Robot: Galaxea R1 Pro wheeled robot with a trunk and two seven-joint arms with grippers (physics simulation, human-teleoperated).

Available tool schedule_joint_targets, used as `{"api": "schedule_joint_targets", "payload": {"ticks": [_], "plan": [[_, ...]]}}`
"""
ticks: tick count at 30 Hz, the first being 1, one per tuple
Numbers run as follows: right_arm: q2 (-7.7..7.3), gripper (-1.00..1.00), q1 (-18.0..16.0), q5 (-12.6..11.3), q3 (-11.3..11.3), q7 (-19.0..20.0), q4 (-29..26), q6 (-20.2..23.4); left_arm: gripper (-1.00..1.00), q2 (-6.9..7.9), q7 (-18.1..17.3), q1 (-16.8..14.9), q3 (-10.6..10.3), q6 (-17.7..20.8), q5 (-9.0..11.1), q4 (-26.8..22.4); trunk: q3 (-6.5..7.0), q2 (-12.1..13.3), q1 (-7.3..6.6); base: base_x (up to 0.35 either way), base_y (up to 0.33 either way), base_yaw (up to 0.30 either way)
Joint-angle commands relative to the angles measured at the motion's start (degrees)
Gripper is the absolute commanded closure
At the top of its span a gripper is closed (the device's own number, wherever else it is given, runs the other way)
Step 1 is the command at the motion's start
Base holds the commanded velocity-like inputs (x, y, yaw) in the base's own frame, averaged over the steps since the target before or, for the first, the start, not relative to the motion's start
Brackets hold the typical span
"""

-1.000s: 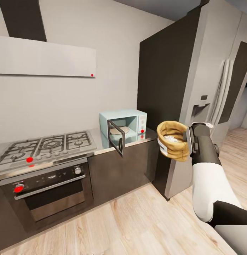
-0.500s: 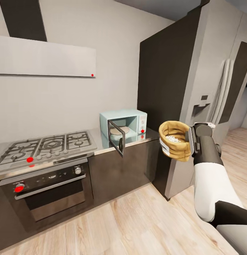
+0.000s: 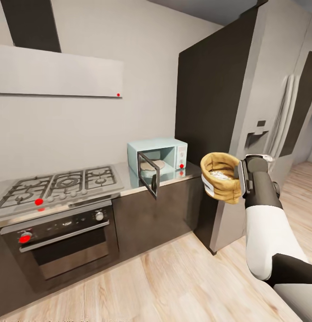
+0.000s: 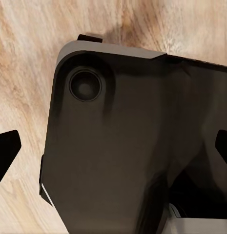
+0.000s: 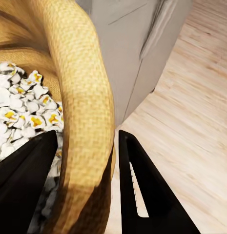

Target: In the kitchen, take the popcorn bag from the countertop, put it into the microwave, and heat it until the popcorn is cooked so the cooked popcorn ends up inside the bag.

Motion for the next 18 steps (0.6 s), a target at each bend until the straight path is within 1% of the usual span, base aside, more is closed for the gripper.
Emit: {"api": "schedule_joint_targets", "payload": {"ticks": [1, 14, 18], "plan": [[-0.01, 1.00, 0.0, -0.4, 0.0, -0.5, 0.0, 0.2, -1.00, -0.02, 0.0, 0.0, 0.1, -0.1, 0.3, -0.1, -0.06, 0.0, 0.01, 0.005, 0.000, 0.223], [-0.01, 1.00, 0.0, -0.6, 0.0, -0.4, 0.0, 0.2, -1.00, -0.02, 0.0, 0.0, 0.1, -0.1, 0.3, -0.1, -0.06, 0.0, 0.01, 0.000, 0.000, 0.264], [-0.01, 1.00, 0.0, -0.7, 0.1, -0.4, -2.0, 0.2, -1.00, -0.02, 0.0, 0.0, 0.1, -0.1, 0.3, -0.1, -0.06, 0.0, 0.01, 0.000, 0.000, 0.268]]}}
